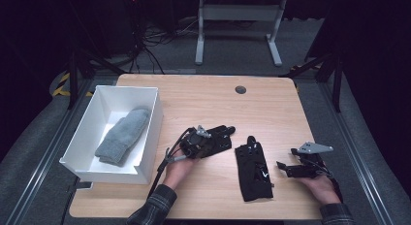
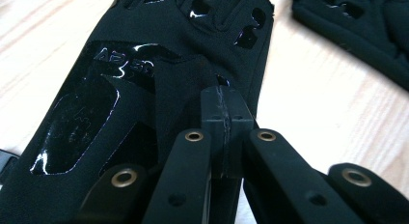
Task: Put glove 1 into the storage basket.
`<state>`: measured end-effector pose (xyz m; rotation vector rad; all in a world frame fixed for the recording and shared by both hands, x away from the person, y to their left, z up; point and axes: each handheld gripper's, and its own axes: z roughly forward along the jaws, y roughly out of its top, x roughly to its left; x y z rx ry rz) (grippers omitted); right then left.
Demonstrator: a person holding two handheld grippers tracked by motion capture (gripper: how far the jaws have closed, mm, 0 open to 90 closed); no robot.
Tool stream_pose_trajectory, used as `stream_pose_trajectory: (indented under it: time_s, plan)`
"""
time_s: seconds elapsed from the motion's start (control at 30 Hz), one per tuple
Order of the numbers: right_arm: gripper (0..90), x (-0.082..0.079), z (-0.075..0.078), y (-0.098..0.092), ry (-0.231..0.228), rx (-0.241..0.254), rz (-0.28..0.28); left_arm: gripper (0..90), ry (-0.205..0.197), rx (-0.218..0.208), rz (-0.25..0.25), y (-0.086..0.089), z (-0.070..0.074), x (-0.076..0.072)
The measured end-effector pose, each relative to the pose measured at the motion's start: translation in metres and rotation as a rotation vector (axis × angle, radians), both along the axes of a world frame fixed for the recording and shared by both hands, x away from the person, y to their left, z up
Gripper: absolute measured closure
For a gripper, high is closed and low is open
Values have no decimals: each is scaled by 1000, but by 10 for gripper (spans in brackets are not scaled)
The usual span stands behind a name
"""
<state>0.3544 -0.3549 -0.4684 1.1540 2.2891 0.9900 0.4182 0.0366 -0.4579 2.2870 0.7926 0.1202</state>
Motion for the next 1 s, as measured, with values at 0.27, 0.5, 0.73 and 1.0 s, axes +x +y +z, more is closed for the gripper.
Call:
stream_pose_trajectory:
  time_s: [0.27, 0.5, 0.73, 1.0]
  plan:
    - [162, 0, 0, 0, -1, 0, 0, 900, 1, -27, -16, 0, 7, -2]
    - [162, 0, 0, 0, -1, 0, -1, 900, -47, -54, 84, 23, 24, 16]
    - [162, 0, 0, 0, -1, 1, -1, 900, -28, -13, 148, 35, 13, 35]
    - [162, 0, 0, 0, -1, 0, 0, 900, -9, 42, 121, 32, 5, 31]
